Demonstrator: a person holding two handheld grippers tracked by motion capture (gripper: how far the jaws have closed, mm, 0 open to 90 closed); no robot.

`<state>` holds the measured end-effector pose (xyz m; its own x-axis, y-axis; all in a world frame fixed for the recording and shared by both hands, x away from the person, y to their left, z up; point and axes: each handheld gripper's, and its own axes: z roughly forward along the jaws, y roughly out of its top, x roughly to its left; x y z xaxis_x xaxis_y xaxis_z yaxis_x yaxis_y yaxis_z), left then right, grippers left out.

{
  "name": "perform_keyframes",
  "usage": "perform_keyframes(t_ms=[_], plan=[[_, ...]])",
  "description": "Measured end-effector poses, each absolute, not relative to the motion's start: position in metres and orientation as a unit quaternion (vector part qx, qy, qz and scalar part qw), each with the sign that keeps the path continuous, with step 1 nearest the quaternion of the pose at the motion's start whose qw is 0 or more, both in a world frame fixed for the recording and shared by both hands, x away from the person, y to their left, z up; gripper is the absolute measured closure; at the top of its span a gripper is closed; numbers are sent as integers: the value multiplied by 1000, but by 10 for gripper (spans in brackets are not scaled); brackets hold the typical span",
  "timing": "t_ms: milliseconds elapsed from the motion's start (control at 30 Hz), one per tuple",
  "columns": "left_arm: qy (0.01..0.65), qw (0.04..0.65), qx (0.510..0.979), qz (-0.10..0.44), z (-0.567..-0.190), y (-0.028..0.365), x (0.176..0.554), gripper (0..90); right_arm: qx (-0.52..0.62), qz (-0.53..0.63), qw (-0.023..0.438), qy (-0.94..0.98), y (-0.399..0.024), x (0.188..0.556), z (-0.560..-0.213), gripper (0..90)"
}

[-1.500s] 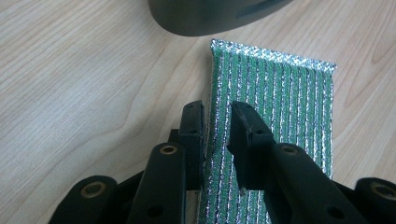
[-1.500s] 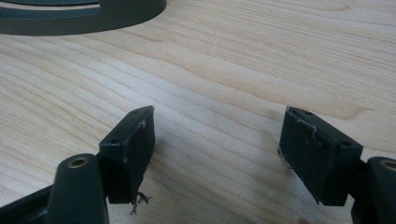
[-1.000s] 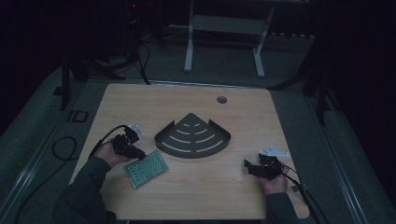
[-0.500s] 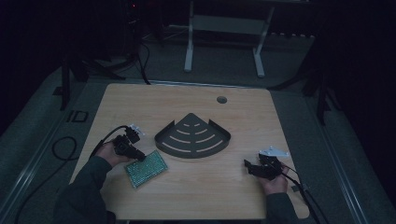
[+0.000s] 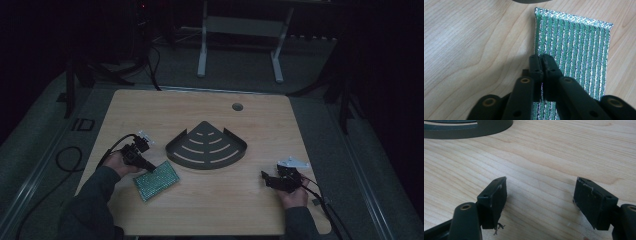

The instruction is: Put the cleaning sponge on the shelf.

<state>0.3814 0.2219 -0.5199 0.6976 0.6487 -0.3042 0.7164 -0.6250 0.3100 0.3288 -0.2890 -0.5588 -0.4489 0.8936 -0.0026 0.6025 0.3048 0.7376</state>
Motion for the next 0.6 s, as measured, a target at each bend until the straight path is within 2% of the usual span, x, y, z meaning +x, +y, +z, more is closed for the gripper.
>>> perform_keyframes(t_ms=[233, 600], plan=[[384, 194, 899, -83, -516, 221, 380, 900, 480, 342, 213, 779, -289, 329, -559, 261], [413, 215, 883, -55, -497, 235, 376, 900, 480, 342, 213, 779, -289, 329, -559, 261]])
